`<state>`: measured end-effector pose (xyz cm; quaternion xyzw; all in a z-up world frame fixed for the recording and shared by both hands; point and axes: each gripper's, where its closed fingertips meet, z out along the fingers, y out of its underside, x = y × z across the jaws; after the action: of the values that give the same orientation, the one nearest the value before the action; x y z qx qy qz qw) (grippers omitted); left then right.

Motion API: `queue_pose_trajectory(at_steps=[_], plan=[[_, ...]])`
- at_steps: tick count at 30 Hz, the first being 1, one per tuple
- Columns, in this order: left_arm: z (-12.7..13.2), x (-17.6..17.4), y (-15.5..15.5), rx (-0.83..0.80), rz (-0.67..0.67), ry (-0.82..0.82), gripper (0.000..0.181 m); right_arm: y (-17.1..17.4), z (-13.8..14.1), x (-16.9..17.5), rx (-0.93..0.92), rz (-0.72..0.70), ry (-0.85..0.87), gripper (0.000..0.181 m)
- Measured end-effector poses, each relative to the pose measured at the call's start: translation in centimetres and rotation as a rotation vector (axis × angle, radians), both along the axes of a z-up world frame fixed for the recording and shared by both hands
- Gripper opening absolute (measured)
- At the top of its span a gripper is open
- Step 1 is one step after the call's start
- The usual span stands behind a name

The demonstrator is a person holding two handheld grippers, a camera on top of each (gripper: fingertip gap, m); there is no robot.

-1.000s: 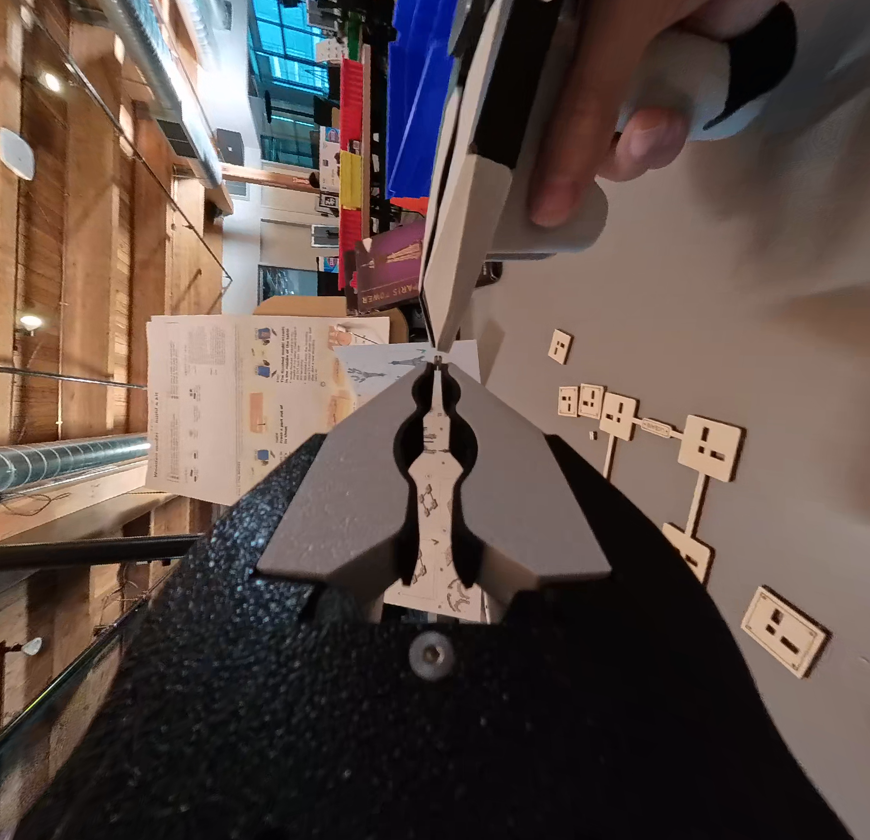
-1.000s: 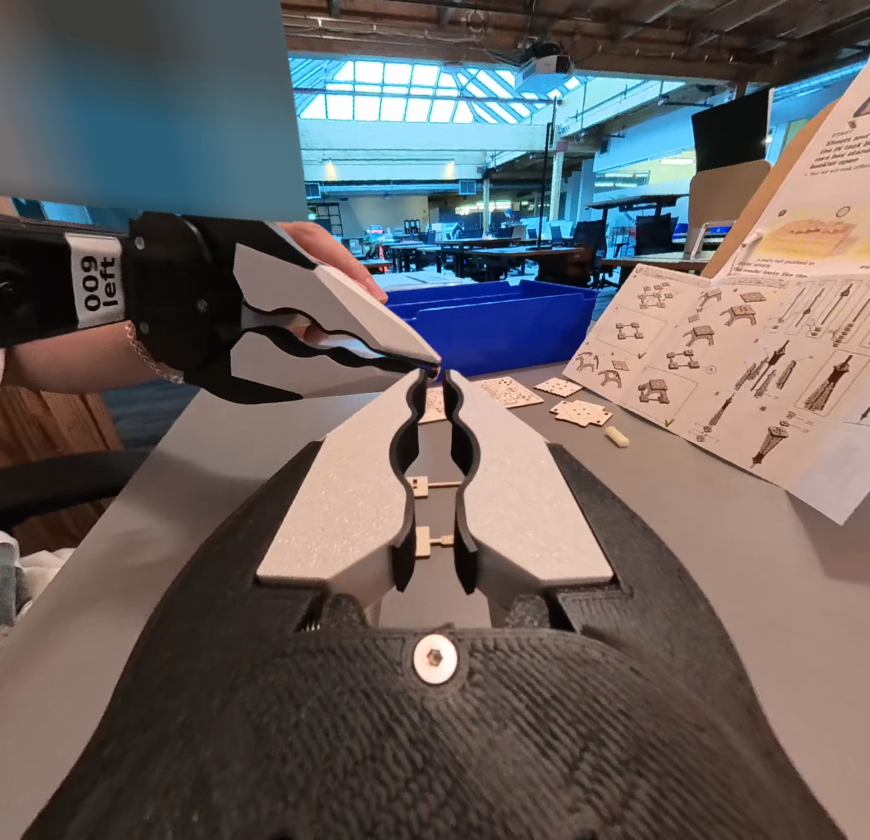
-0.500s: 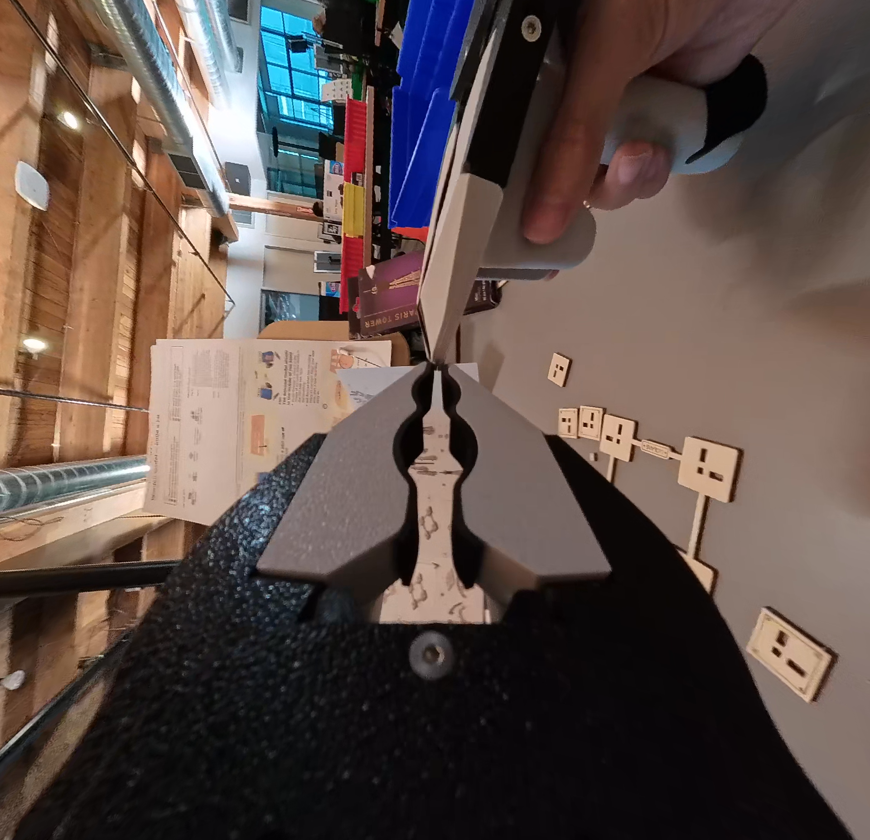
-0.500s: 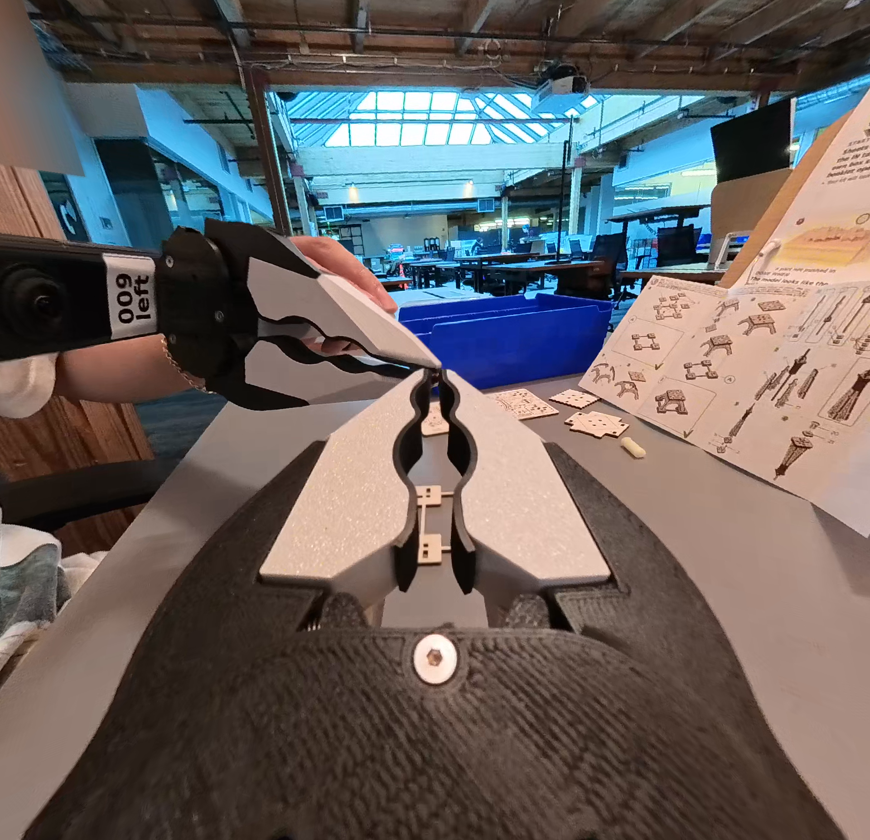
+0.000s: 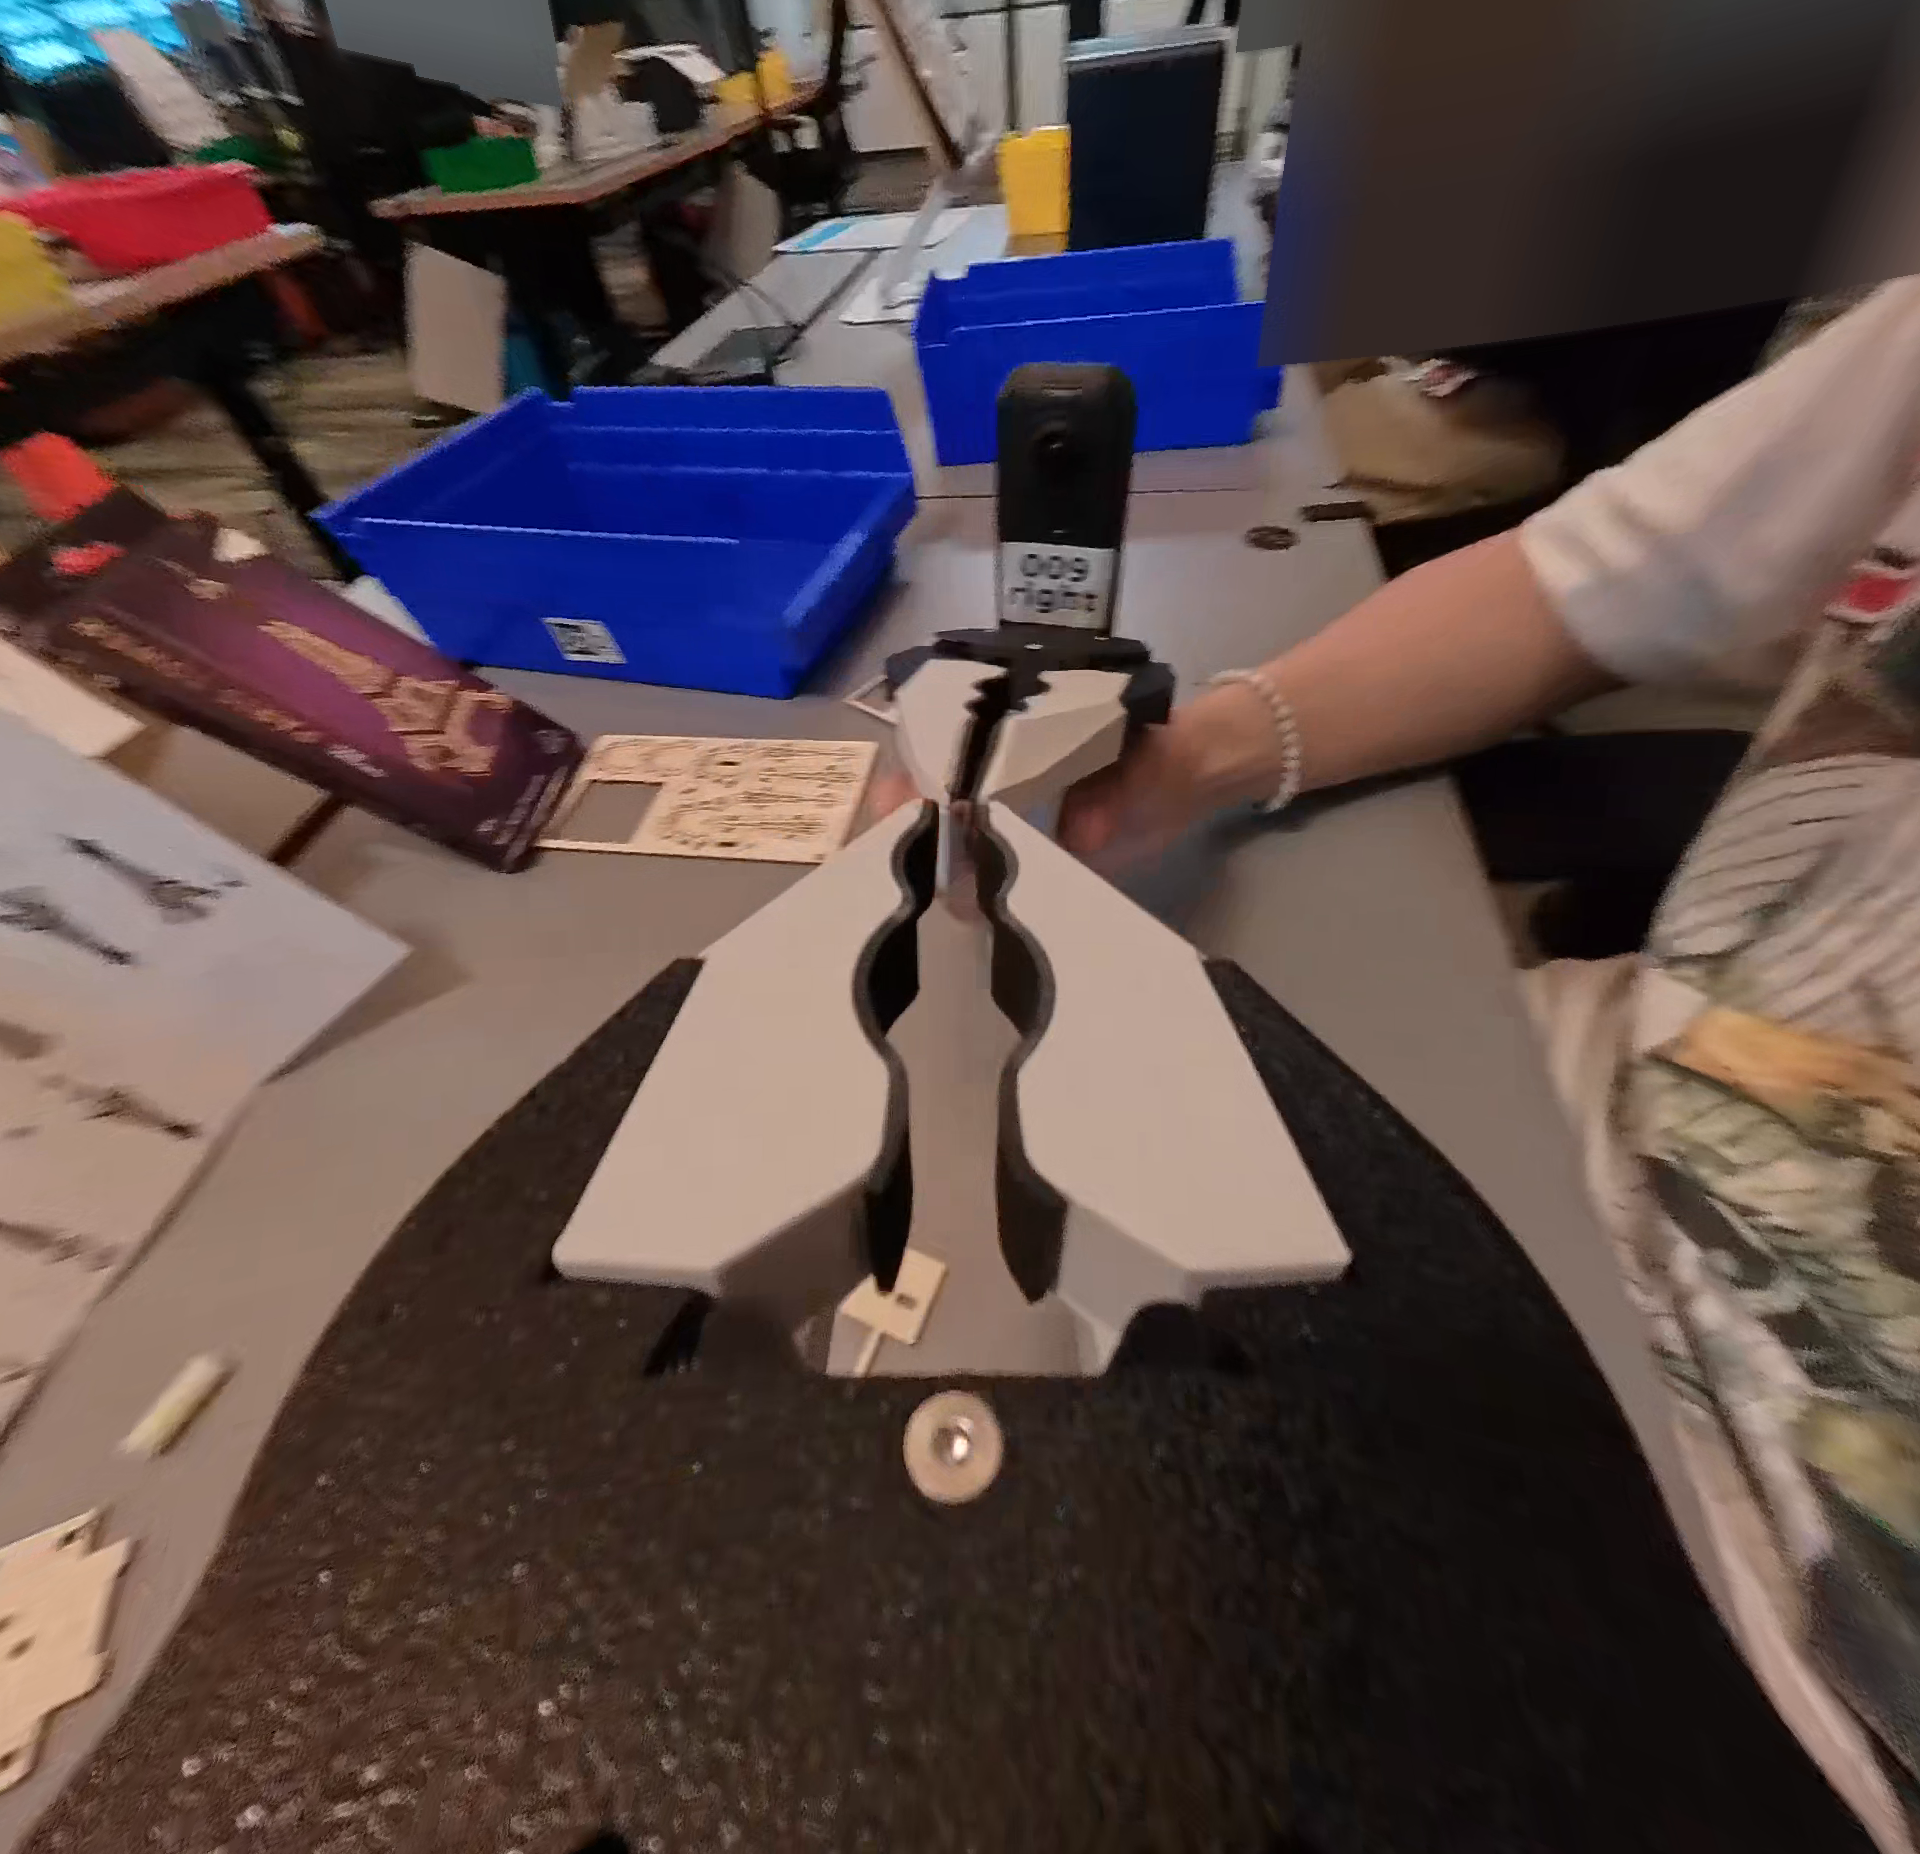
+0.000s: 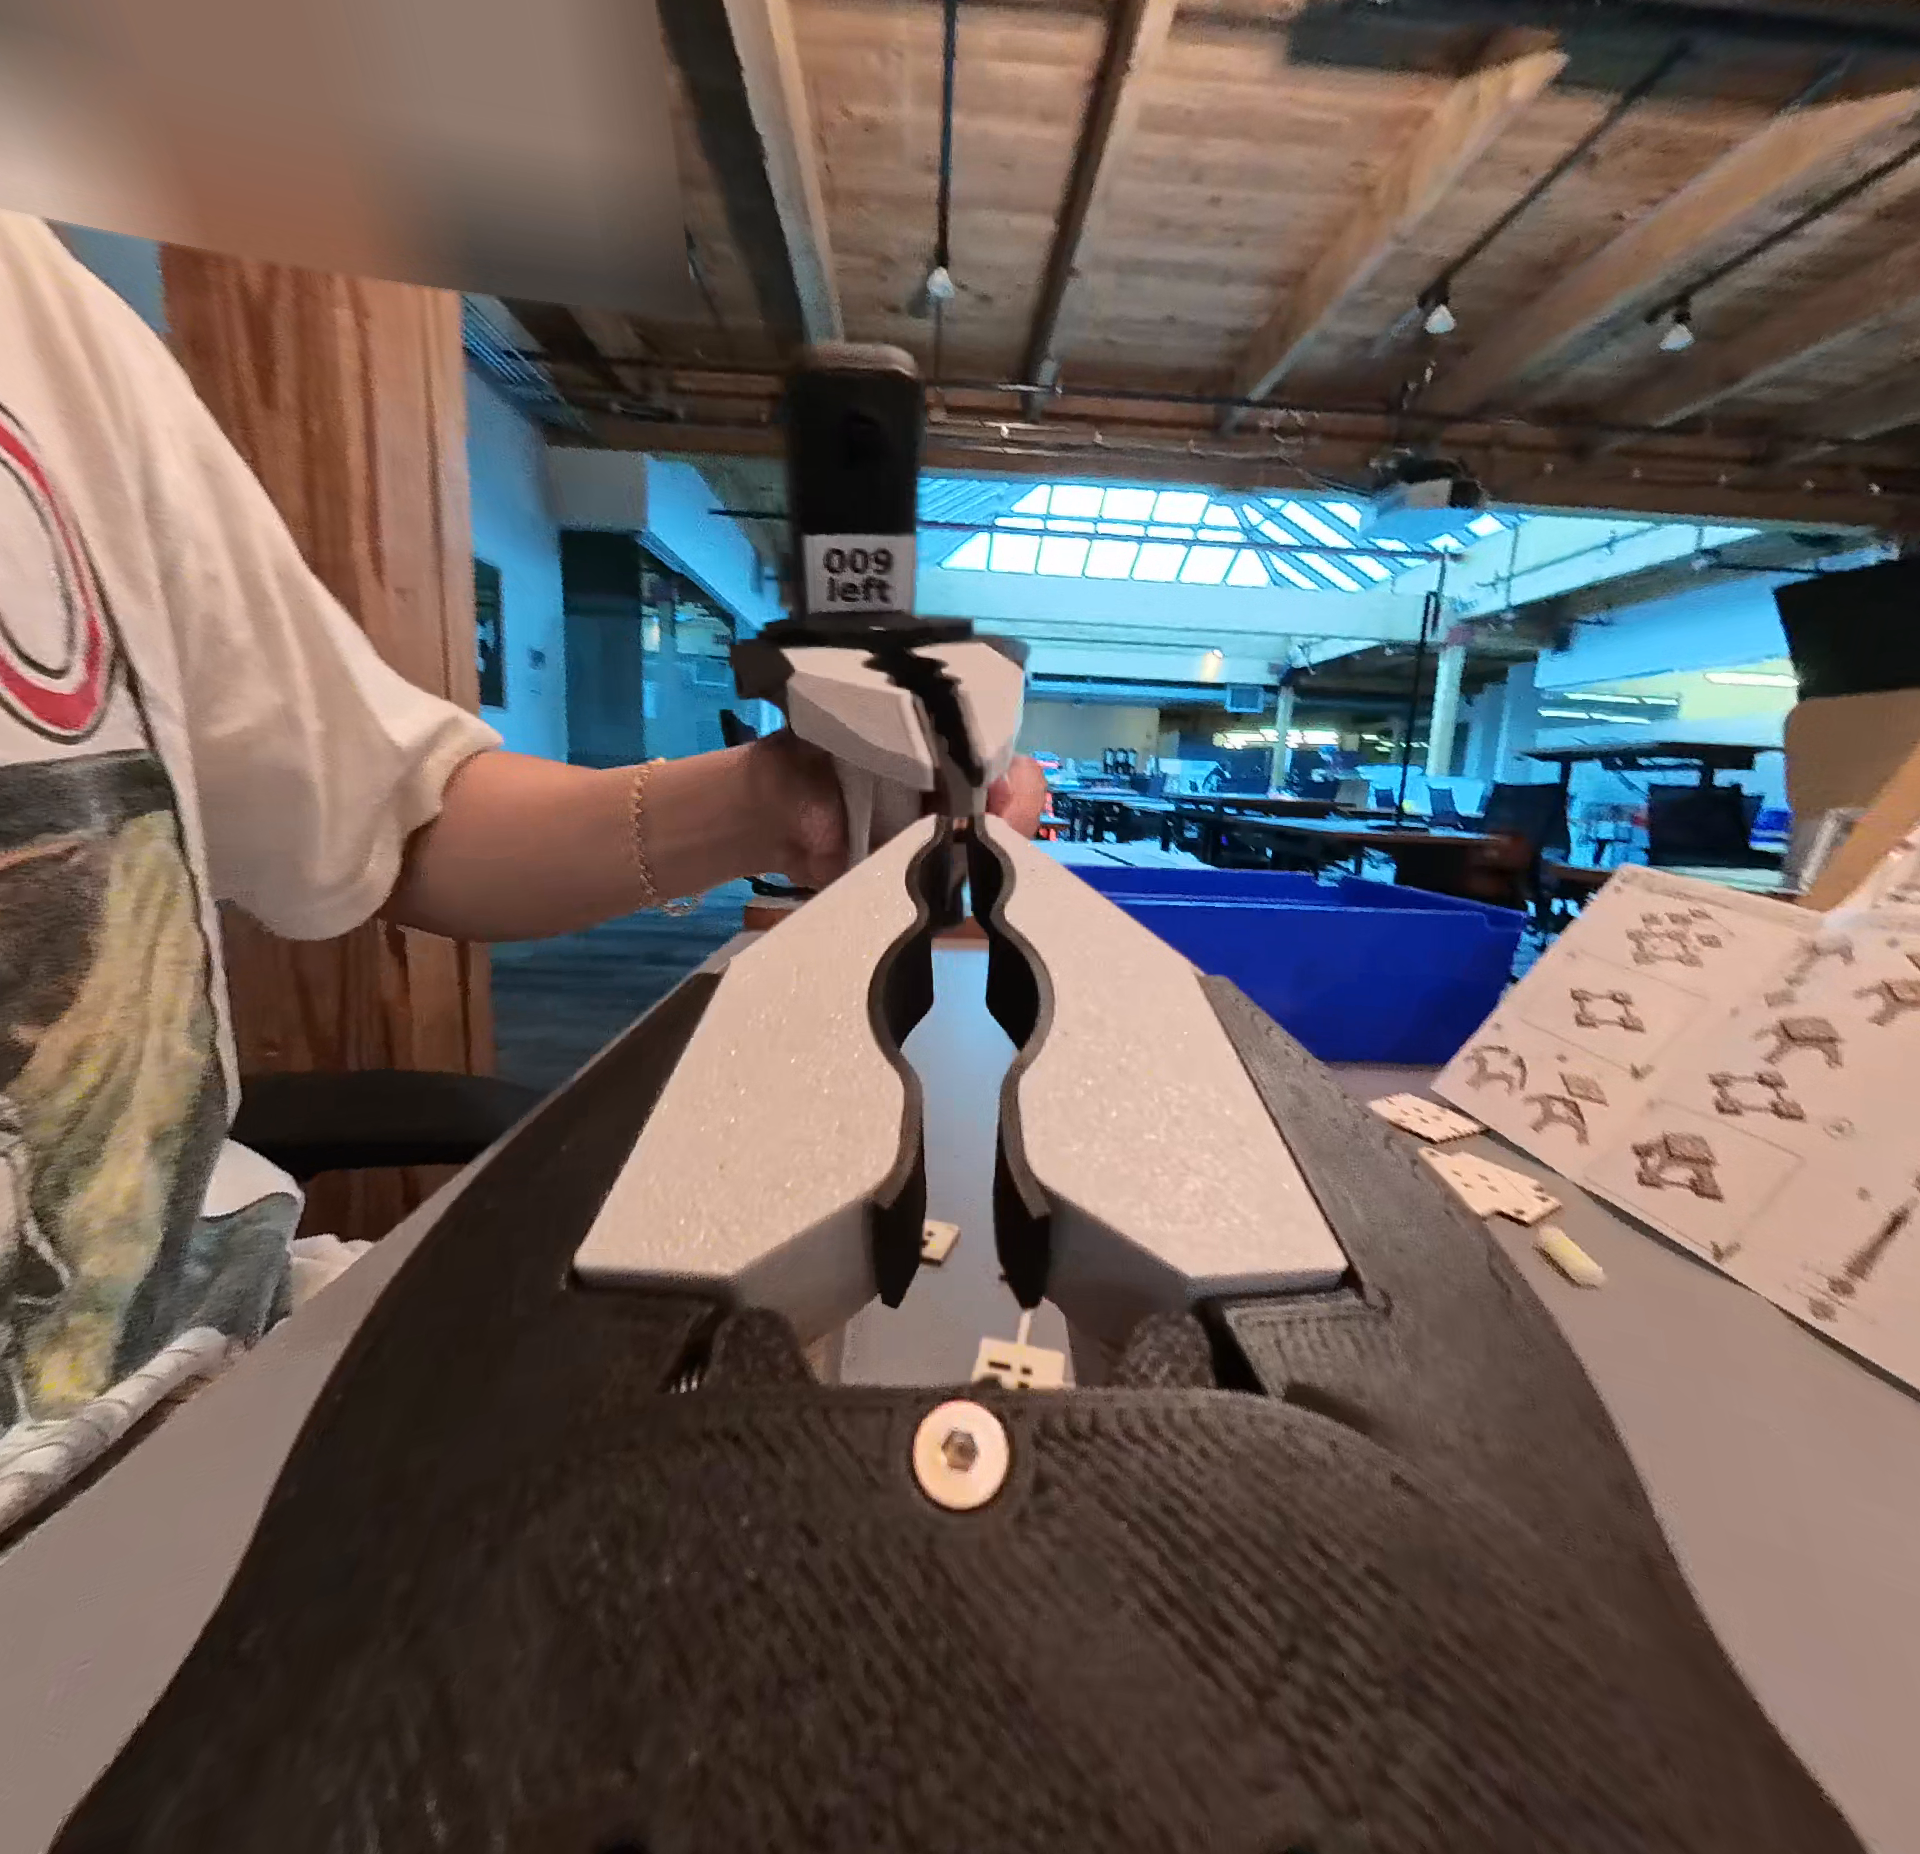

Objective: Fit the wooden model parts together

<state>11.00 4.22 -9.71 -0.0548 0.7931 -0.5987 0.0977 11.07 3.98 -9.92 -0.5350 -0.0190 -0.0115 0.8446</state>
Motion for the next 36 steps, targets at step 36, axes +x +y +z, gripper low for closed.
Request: queue_pose_trajectory(at_steps=[36], plan=[[-1.1, -1.3, -0.5, 0.048, -0.115, -0.013, 0.000, 0.5, -0.2, -1.5, -0.008, 0.095, -0.013, 0.001]])
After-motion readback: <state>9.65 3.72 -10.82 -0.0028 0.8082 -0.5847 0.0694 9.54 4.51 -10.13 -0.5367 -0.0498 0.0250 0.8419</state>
